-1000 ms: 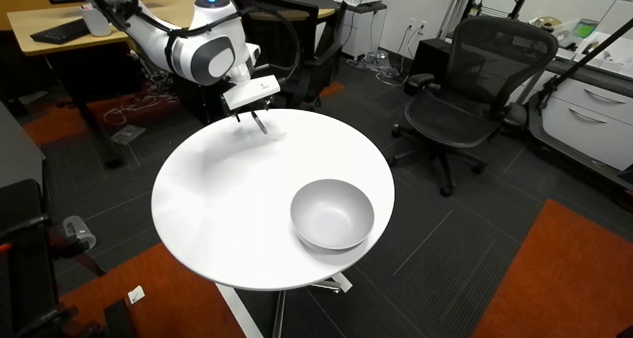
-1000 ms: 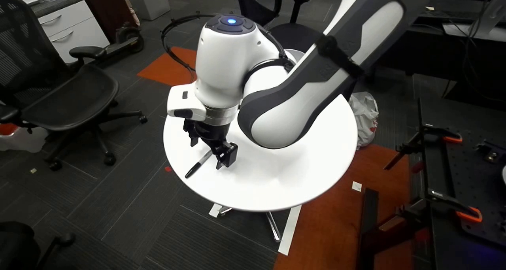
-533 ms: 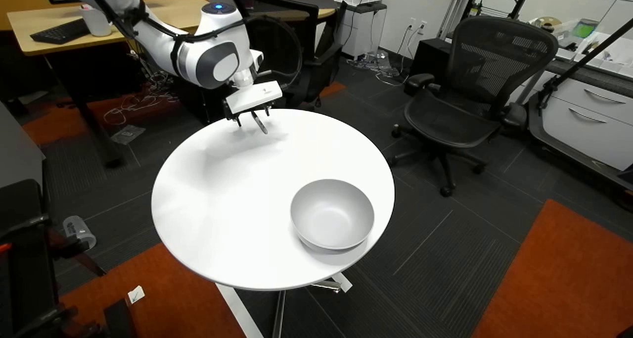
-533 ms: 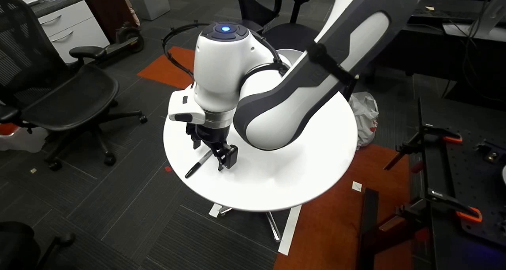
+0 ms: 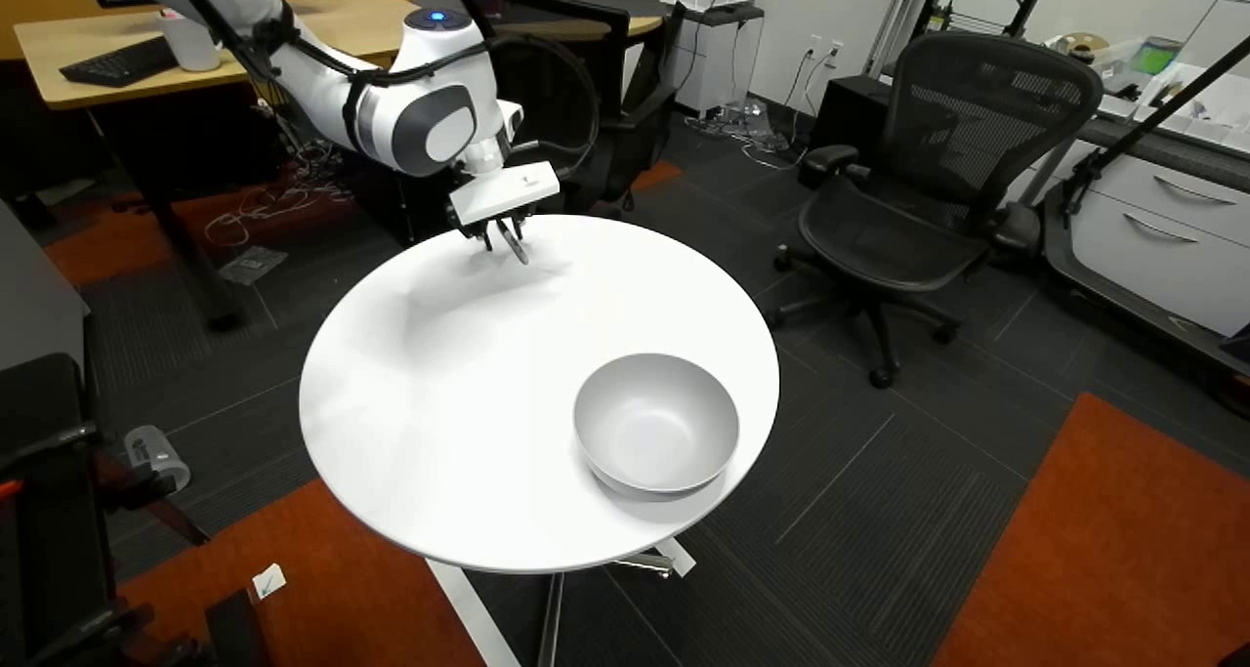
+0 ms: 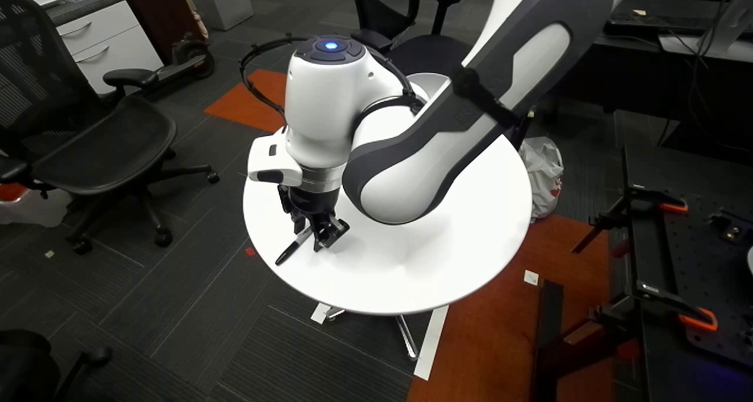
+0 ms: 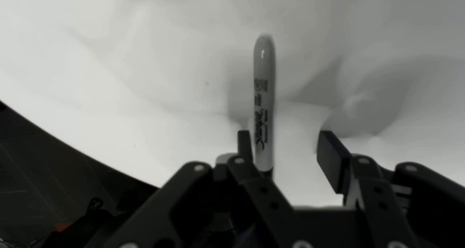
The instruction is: Put the pen in the bowl
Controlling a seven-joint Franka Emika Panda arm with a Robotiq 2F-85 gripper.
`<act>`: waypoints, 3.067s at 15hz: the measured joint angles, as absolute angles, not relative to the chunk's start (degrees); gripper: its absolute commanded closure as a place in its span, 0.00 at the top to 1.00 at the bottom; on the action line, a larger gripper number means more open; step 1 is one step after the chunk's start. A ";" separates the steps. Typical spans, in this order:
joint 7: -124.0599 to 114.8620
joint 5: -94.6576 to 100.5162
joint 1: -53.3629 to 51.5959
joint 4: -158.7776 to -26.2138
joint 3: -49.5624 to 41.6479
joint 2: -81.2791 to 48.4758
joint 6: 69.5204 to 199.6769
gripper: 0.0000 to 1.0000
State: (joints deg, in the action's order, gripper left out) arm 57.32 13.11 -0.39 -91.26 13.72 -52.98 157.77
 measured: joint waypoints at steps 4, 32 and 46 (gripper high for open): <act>57.32 13.11 -0.40 -90.84 13.73 -53.12 157.15 0.00; -9.81 51.52 -13.91 -126.46 -24.34 -11.05 158.57 0.03; -21.99 50.72 -9.13 -126.66 -28.23 -19.48 169.81 0.03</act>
